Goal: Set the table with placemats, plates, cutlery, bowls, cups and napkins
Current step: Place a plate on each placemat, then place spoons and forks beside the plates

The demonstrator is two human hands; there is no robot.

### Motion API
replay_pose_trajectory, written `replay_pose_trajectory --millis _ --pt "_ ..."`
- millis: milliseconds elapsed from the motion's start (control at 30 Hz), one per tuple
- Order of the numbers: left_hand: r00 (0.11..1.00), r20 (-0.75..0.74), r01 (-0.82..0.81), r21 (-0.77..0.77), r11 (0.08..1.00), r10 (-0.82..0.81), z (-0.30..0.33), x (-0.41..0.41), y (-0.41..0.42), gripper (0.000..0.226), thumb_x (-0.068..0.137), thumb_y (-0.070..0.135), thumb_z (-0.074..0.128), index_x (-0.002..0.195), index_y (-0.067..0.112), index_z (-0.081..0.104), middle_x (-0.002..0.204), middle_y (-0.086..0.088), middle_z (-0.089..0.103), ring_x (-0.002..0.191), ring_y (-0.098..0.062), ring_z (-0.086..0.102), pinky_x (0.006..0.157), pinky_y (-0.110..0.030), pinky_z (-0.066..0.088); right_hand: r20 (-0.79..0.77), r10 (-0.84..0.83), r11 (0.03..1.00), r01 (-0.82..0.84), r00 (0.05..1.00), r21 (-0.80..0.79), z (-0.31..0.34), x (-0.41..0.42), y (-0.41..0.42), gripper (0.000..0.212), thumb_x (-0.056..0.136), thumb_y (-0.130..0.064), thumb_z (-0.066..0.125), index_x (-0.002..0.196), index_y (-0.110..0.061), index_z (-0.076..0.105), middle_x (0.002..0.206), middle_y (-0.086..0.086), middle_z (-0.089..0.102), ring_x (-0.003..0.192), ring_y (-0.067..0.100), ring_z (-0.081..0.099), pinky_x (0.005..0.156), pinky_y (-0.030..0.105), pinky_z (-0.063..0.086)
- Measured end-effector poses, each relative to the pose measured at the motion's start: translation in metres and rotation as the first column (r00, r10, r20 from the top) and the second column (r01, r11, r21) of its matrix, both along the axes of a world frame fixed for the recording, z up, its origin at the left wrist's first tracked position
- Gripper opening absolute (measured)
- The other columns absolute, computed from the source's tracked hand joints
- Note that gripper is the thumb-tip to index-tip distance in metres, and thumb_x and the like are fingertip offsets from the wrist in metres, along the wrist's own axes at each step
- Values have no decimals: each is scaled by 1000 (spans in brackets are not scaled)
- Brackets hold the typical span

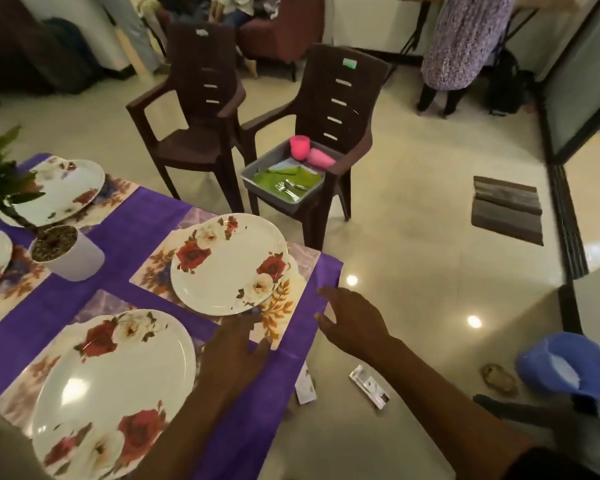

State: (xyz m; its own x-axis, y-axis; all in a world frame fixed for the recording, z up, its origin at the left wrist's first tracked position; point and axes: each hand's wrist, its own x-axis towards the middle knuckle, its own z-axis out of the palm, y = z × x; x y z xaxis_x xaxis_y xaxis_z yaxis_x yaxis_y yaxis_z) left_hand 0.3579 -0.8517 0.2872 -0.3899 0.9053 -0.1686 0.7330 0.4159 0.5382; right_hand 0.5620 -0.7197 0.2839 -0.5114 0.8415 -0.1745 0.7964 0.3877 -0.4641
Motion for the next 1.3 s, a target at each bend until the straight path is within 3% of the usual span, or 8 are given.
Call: replay_pose_trajectory --millis 267,367,433,533,667,900,1167,1300 --pt "990 86 -113 -16 993 114 7 13 73 51 97 56 57 142 31 56 143 8 61 131 -15 59 114 -37 45 -11 56 998 -57 998 -22 22 -11 85 48 96 -49 62 140 -31 55 135 -8 63 121 16 60 95 29 46" --pt "976 170 -144 35 989 136 8 10 114 60 94 61 53 142 25 57 141 4 63 126 2 57 112 -16 37 -7 99 995 -99 995 -23 25 -28 124 43 95 -50 63 135 -35 57 132 -10 64 119 15 62 93 28 48" --pt "965 174 -200 -1 980 198 6 2 139 55 98 51 59 145 24 53 144 2 60 126 -8 59 114 -24 40 19 121 993 -121 993 -4 24 -38 150 46 96 -50 60 139 -36 53 138 -9 61 121 15 60 98 31 49" --pt "940 253 -226 -41 973 229 10 -20 172 46 98 43 65 142 31 56 132 8 65 99 -9 66 86 -27 56 29 150 989 -150 988 -17 25 -54 189 45 97 -46 61 139 -33 53 134 -7 64 116 14 62 92 27 50" --pt "964 99 -242 -46 969 245 20 -59 213 45 99 51 60 139 33 58 132 12 66 120 -12 61 111 -40 45 17 136 990 -136 991 -26 30 -93 254 42 98 -43 61 137 -31 55 127 -5 67 110 15 64 90 30 53" --pt "929 180 -338 47 940 324 32 -115 268 26 95 36 70 120 43 66 101 24 70 99 2 65 82 -20 48 4 132 991 -131 991 -40 22 -164 357 36 91 -49 58 121 -30 62 107 -3 72 103 21 67 76 28 49" --pt "858 338 -430 60 901 387 11 -155 391 31 91 24 75 108 49 68 99 28 74 97 4 70 87 -29 57 -33 152 984 -154 988 -84 -29 -238 513 35 92 -41 61 124 -28 66 121 -2 72 115 22 64 95 30 50" --pt "805 420 -461 1 887 418 -28 -174 507 26 94 22 73 114 38 71 104 22 75 99 4 70 91 -30 57 -14 153 969 -152 988 -193 -75 -284 640 27 92 -39 66 114 -24 69 107 3 75 106 25 67 87 31 50"
